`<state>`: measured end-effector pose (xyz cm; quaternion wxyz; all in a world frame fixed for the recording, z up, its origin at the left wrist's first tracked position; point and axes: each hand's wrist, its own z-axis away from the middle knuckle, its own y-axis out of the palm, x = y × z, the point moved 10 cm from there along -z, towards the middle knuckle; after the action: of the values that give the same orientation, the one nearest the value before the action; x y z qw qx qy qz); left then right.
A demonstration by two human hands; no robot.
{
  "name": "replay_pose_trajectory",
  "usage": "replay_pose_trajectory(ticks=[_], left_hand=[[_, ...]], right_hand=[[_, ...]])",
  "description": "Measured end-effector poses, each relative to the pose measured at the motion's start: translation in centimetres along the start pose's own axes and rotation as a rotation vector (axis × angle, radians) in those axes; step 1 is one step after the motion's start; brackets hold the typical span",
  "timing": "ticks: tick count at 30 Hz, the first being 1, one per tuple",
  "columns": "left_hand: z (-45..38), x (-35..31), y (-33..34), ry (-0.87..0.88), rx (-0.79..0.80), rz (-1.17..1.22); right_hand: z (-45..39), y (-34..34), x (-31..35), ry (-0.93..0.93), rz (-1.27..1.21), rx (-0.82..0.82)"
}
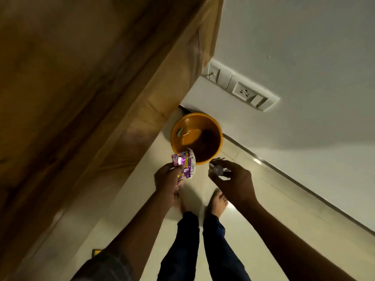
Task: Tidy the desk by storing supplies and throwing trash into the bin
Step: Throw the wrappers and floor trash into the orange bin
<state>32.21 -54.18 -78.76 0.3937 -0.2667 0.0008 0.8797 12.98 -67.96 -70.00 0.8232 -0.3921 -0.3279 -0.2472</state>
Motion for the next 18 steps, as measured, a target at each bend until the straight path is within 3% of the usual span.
replay_pose_trajectory(ticks=[12, 18], left_hand=[[-9.1, 1.7, 4.7, 0.005, -0.022, -0.038], [-11.5, 0.9, 6.4, -0.006, 0.018, -0.035]], right_hand=[[-11.7, 5.3, -5.1, -0.063, 0.186, 0.043], [-13.7, 7.2, -5.9, -0.044, 0.091, 0.091]])
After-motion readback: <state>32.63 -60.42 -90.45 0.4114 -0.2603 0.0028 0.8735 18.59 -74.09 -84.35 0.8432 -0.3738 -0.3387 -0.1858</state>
